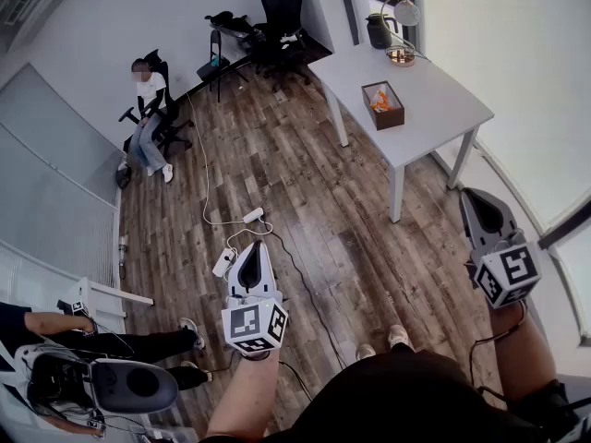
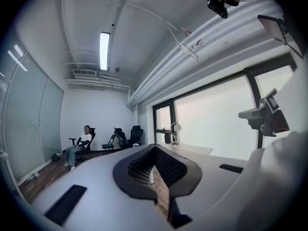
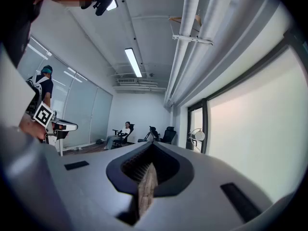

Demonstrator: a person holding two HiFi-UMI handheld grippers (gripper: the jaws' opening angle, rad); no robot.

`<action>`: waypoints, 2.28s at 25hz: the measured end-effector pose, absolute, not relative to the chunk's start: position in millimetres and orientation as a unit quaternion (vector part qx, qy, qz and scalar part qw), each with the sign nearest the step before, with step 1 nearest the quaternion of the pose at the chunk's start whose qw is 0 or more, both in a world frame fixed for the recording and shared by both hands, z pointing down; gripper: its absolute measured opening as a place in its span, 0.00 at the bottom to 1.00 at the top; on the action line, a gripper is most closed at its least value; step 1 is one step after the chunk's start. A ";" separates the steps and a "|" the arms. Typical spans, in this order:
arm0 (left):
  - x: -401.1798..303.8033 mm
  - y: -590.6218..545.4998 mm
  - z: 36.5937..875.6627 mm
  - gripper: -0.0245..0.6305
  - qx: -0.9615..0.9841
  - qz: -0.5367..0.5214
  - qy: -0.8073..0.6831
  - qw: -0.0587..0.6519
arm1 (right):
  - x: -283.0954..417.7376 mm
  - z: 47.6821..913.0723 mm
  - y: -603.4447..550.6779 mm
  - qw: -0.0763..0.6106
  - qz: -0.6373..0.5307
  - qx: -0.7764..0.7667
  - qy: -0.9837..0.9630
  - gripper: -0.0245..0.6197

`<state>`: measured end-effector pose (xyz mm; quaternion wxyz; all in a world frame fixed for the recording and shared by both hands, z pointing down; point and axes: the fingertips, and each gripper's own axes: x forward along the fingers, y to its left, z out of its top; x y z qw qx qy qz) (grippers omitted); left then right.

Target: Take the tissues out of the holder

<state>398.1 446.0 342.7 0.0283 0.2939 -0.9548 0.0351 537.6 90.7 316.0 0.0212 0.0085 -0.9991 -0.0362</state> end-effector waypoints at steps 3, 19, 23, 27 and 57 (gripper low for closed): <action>394.3 446.4 333.9 0.04 0.294 0.036 -0.955 0.022 | 533.2 316.8 94.0 0.024 -0.034 0.005 -0.999 0.05; 404.8 426.3 334.3 0.04 0.260 0.052 -0.964 0.029 | 522.6 349.1 66.7 0.026 -0.040 -0.029 -0.998 0.05; 413.3 421.2 343.6 0.04 0.257 0.058 -0.964 0.035 | 508.5 372.6 56.3 0.046 -0.030 -0.027 -0.998 0.05; 402.6 434.3 363.0 0.04 0.242 0.058 -0.967 0.059 | 487.1 397.4 52.8 0.078 -0.019 -0.025 -0.996 0.05; 121.5 400.3 370.6 0.04 0.338 0.055 -0.939 0.043 | 278.1 386.7 53.3 0.101 -0.027 0.061 -0.993 0.05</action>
